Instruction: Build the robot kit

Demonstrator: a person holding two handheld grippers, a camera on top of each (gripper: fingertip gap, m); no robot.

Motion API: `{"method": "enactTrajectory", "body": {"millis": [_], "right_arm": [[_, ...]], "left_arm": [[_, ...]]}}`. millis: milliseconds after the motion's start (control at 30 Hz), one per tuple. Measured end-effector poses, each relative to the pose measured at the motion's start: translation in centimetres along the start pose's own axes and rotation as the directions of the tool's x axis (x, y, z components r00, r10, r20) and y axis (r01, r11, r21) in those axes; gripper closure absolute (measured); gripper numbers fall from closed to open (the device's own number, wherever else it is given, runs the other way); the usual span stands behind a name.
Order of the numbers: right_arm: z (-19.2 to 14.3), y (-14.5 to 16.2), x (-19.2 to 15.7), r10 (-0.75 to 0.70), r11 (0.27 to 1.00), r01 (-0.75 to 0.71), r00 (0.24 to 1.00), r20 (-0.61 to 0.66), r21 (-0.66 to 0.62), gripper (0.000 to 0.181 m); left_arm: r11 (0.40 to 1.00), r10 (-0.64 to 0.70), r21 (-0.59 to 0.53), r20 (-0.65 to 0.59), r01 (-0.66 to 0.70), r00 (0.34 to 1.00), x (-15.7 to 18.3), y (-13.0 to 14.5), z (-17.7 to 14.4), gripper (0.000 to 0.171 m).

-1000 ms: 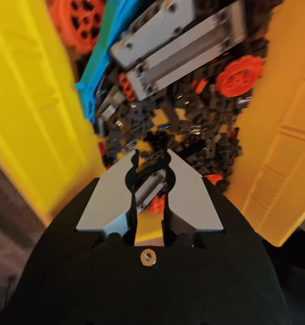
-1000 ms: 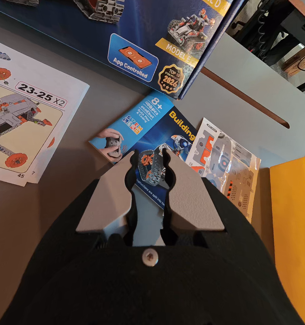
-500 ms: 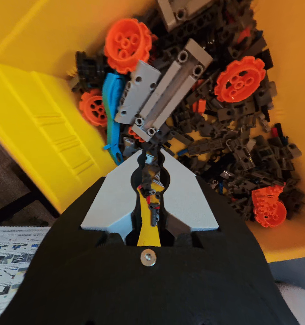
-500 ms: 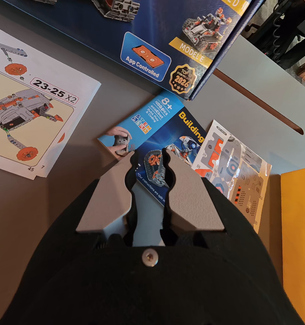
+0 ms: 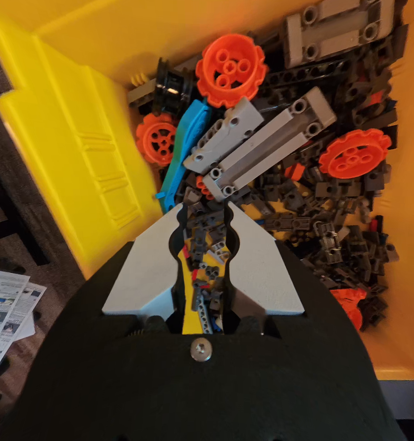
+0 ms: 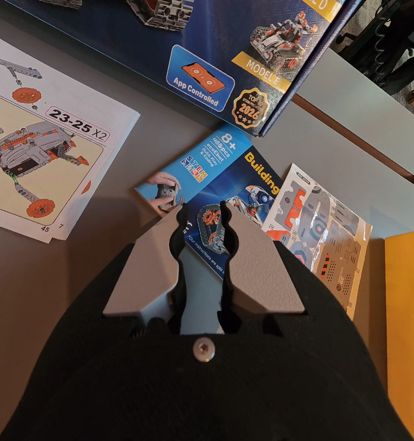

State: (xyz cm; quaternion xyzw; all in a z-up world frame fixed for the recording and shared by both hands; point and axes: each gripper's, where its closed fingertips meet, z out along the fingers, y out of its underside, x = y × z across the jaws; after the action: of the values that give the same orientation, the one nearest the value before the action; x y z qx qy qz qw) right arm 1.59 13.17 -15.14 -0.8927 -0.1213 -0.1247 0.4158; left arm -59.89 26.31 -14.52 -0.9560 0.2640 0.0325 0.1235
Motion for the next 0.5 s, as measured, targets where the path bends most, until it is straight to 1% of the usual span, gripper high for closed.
{"method": "enactTrajectory", "body": {"millis": [67, 100, 167, 267, 300, 333, 367, 400, 433, 500], "right_arm": [[0.0, 0.0, 0.0, -0.002, 1.0, 0.002, 1.0, 0.0, 0.0, 0.155], [0.0, 0.0, -0.1, -0.002, 1.0, 0.002, 1.0, 0.002, 0.001, 0.155], [0.0, 0.0, -0.1, -0.004, 1.0, 0.004, 1.0, 0.004, 0.002, 0.155], [0.0, 0.0, -0.1, -0.004, 1.0, 0.004, 1.0, 0.008, 0.003, 0.155], [0.0, 0.0, -0.2, -0.004, 1.0, 0.004, 1.0, 0.009, 0.005, 0.155], [0.0, 0.0, -0.2, -0.004, 1.0, 0.004, 1.0, 0.011, 0.005, 0.155], [0.0, -0.1, -0.2, -0.006, 1.0, 0.006, 1.0, 0.014, 0.006, 0.155], [0.0, -0.1, -0.2, -0.008, 1.0, 0.008, 1.0, 0.013, 0.006, 0.155], [0.0, -0.1, -0.2, -0.008, 1.0, 0.008, 1.0, 0.014, 0.006, 0.155], [-0.1, -0.1, -0.3, -0.01, 1.0, 0.01, 1.0, 0.016, 0.006, 0.155]], "left_arm": [[1.0, 0.011, 0.019, -0.057, -0.01, 0.998, 1.3, -0.6, 0.0, 0.142], [0.999, 0.019, 0.03, -0.052, -0.018, 0.998, 1.5, -1.0, -0.1, 0.143], [0.998, 0.017, 0.064, 0.015, -0.018, 1.0, 0.7, -1.7, -0.5, 0.144], [0.994, -0.086, 0.072, 0.074, 0.081, 0.994, -0.6, -1.8, -0.9, 0.14], [0.992, -0.12, 0.052, 0.088, 0.116, 0.989, -0.9, -1.5, -0.7, 0.135], [0.989, -0.146, 0.017, 0.096, 0.145, 0.985, -1.0, -0.8, -0.4, 0.118], [0.986, -0.161, -0.028, 0.072, 0.163, 0.984, -0.5, -0.1, 0.1, 0.109], [0.983, -0.172, -0.065, 0.035, 0.174, 0.985, 0.0, 0.4, 0.7, 0.103], [0.98, -0.181, -0.078, 0.013, 0.181, 0.983, 0.3, 0.5, 1.1, 0.101], [0.977, -0.2, -0.084, -0.031, 0.197, 0.979, 0.9, 0.3, 1.6, 0.092]]}}
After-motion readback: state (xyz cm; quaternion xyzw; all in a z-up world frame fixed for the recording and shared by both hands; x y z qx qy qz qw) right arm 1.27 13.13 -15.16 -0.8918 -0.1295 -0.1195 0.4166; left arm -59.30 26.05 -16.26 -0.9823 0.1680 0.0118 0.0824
